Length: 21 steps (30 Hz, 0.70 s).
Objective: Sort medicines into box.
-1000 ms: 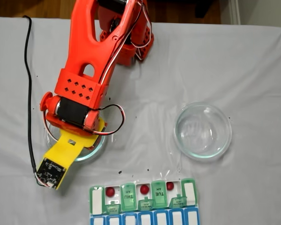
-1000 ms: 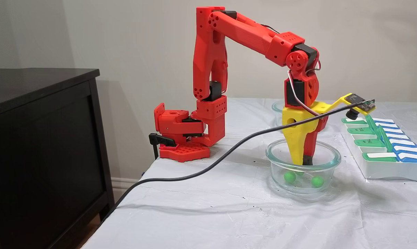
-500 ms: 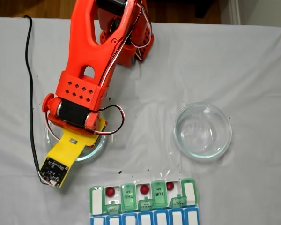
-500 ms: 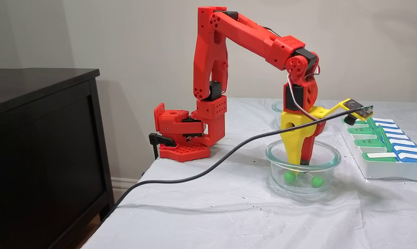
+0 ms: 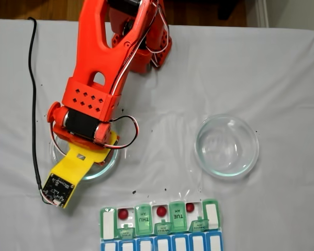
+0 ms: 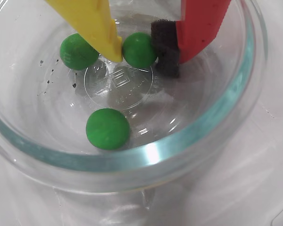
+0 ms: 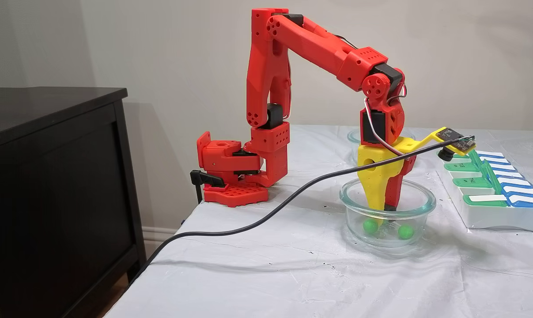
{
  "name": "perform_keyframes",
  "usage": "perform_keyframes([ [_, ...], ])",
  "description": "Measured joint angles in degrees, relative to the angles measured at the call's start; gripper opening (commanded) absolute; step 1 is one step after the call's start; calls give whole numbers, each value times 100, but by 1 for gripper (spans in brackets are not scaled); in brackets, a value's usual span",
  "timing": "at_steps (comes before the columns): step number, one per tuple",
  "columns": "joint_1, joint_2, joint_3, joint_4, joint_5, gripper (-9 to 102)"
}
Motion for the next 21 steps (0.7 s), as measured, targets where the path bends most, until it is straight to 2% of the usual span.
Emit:
perform_keyframes([
  [4,0,0,9,-44,123,0],
  [15,-53,220,299,-167,308,0],
  [21,-44,387,220,475,308,0],
])
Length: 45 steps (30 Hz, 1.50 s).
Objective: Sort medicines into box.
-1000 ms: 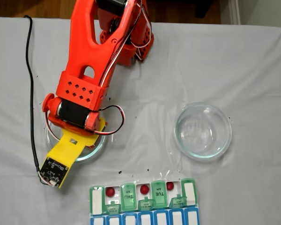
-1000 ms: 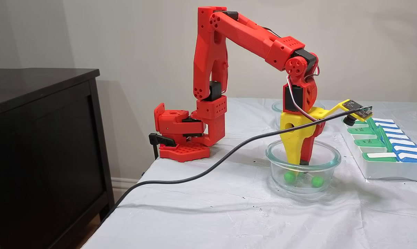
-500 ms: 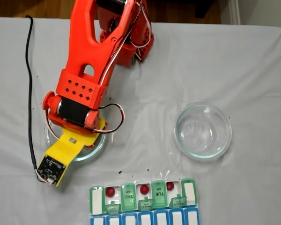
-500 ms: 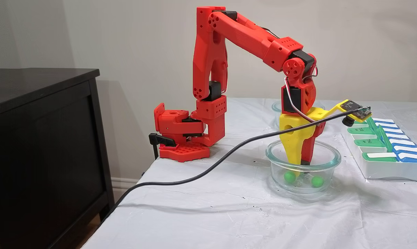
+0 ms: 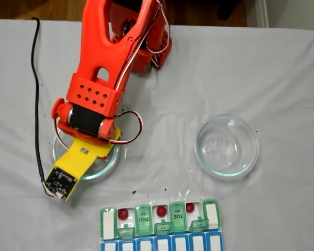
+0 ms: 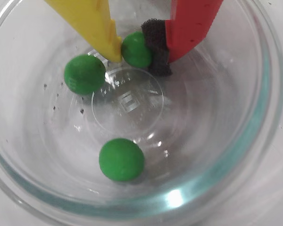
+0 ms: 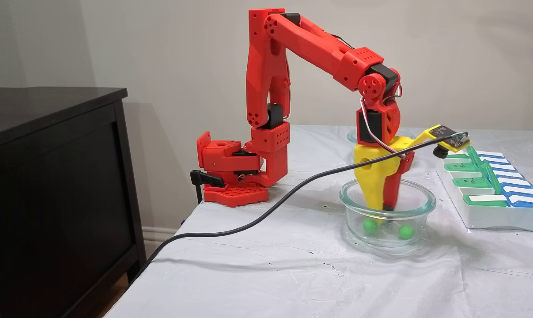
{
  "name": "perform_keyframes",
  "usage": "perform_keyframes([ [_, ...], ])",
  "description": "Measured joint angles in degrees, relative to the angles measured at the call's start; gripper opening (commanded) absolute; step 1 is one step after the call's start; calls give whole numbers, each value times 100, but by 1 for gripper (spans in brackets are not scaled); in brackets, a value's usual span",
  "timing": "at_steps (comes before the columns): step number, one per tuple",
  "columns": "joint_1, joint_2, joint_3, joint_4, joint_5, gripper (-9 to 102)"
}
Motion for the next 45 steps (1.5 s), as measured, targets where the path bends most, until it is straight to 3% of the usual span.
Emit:
perform_keyframes([
  [9,211,826,-835,765,-9,0],
  [15,246,861,-1740,1002,580,0],
  [19,-158,1099,-1846,712,1749,0],
  [27,-2232,1327,-1846,431,4351,0],
  [33,-3226,1143,-1301,-545,5766,0],
  [45,-3647,246,-1020,-1644,6609,0],
])
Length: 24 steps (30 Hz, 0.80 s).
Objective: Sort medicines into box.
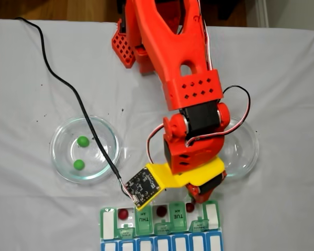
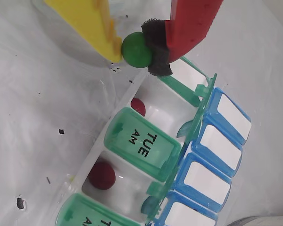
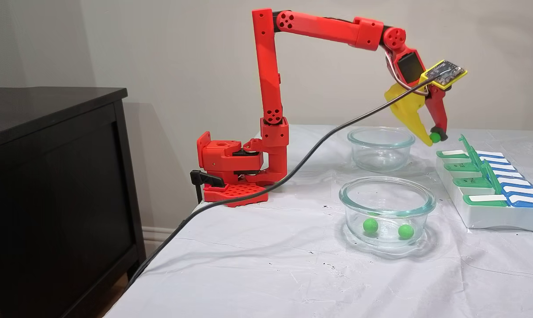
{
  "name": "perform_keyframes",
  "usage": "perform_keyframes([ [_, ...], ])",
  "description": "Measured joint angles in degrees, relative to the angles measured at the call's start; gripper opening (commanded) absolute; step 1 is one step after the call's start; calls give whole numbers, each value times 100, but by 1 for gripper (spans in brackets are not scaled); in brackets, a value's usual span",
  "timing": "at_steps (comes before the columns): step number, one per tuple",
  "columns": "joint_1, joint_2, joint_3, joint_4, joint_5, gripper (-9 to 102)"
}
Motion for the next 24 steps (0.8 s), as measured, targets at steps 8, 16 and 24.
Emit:
perform_keyframes([
  [8,-9,-272,0,-272,202,0],
  [16,-9,-281,0,-826,220,0],
  [24,-9,-457,9,-993,220,0],
])
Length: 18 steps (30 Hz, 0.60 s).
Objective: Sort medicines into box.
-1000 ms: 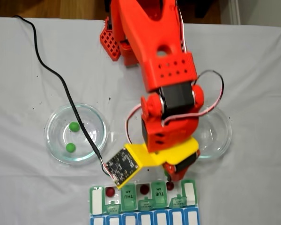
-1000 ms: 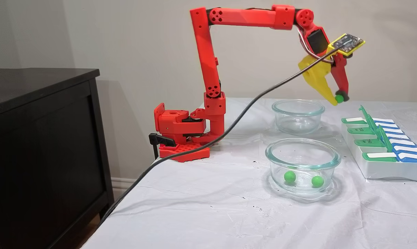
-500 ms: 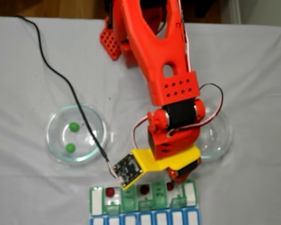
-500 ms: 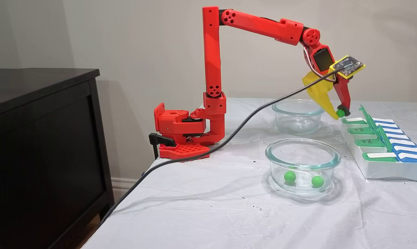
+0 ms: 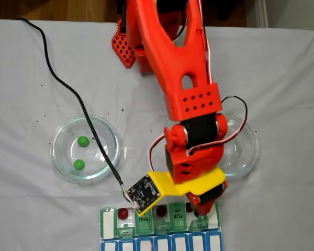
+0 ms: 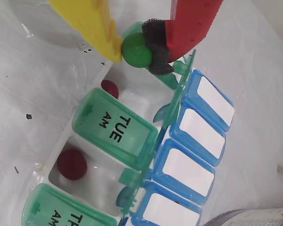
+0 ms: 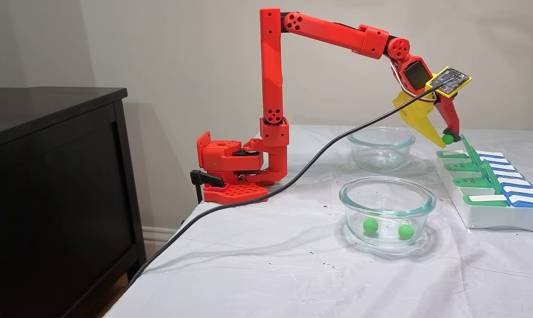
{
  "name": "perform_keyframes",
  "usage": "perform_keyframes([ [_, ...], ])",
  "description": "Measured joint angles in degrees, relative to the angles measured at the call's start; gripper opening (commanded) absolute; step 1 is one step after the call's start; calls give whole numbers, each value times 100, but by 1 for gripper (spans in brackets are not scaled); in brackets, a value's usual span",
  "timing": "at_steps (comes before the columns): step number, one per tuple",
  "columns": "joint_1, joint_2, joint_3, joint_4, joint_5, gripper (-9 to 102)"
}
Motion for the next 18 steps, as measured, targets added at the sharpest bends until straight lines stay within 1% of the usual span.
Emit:
perform_keyframes([
  [8,0,-185,9,-360,0,0],
  [10,0,-211,62,-483,35,2],
  [11,0,-229,79,-510,70,4],
  [13,0,-264,88,-510,79,17],
  [14,0,-281,88,-510,79,21],
  [18,0,-334,88,-510,79,30],
])
